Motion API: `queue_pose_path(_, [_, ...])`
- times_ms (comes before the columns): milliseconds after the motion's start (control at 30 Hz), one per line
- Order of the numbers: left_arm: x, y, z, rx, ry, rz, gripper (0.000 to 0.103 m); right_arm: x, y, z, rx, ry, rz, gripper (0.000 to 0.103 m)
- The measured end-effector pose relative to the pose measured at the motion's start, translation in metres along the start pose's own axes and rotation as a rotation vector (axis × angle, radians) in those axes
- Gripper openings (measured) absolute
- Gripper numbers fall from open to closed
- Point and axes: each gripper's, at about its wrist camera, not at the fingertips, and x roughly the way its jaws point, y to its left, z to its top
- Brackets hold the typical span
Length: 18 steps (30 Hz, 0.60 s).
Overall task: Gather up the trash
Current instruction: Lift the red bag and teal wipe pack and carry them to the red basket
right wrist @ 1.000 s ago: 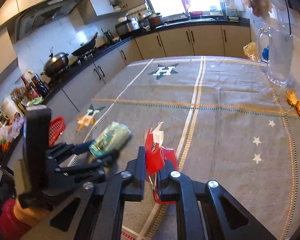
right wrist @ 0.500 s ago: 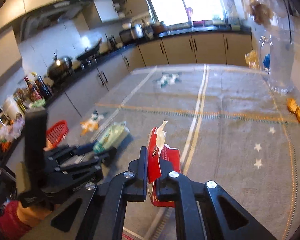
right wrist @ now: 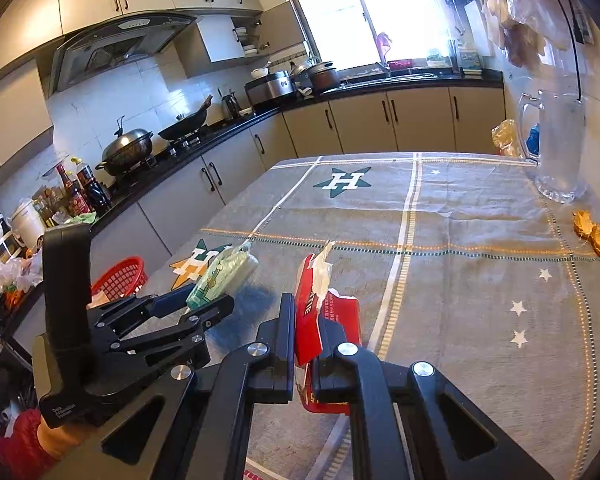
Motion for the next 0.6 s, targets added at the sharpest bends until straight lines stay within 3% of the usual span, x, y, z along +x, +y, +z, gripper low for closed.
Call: queue_pose_path(600, [-0.0020, -0.0020, -0.0012, 0.016, -0.008, 0.017, 0.041, 0.0051, -0.0002, -0.0001, -0.010, 0.012, 0.016, 0.007])
